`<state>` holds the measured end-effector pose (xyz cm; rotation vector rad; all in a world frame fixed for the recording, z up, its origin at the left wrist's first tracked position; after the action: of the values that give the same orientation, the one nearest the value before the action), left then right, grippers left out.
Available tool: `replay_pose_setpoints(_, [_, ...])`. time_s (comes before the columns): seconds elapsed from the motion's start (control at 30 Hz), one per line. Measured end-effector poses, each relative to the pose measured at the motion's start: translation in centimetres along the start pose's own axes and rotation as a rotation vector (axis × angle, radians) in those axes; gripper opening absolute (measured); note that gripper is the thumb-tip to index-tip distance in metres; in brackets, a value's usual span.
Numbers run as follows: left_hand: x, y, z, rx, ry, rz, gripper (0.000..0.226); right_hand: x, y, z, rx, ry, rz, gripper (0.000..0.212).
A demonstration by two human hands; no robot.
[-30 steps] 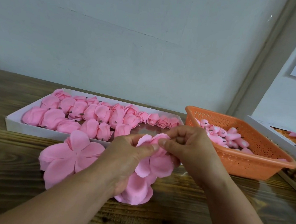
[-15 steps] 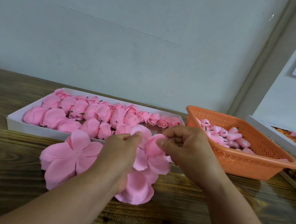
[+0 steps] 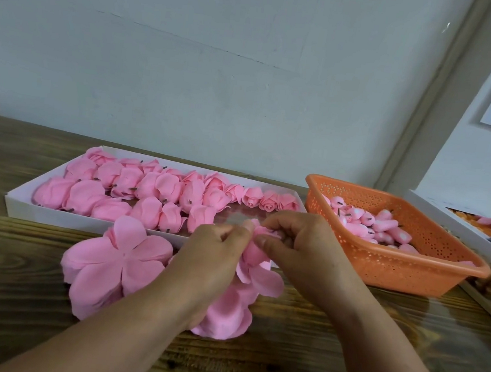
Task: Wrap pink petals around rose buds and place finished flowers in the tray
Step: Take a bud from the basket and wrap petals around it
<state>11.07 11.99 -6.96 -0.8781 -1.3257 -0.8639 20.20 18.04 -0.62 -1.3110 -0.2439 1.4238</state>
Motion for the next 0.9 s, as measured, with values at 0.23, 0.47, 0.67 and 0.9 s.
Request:
replay_pose_setpoints(0.23, [-0.7, -0.1, 0.3, -0.049, -0.059, 0.045, 0.067, 1.0, 0.0, 0.0, -0.061, 0.096, 0.176, 0.01])
replay_pose_setpoints(0.47, [-1.0, -0.5, 0.3, -0.067, -0.148, -0.202, 0.028, 1.2, -0.4, 0.0, -0.026, 0.082, 0.291, 0.008])
replay_pose_setpoints(0.67, [-1.4, 0.1, 0.3, -0.138, -0.188, -0.326, 0.019, 1.6, -1.2, 0.1, 0.017, 0.049, 0.276, 0.007])
replay_pose_setpoints(0.9, [-1.7, 0.2, 0.0, -0.133, -0.243, -0.353, 0.016, 2.3, -0.3, 0.0, -0.116, 0.091, 0.289, 0.009])
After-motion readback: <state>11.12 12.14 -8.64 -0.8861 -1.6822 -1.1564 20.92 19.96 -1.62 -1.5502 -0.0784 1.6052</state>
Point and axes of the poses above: each hand's wrist, its own z-axis towards the middle knuckle, its own y-axis out of the palm, x = y × z, the point moved 8 cm from there along z, towards the middle knuckle, and after that the axes turned 5 degrees about -x, right-handed, at the moved point
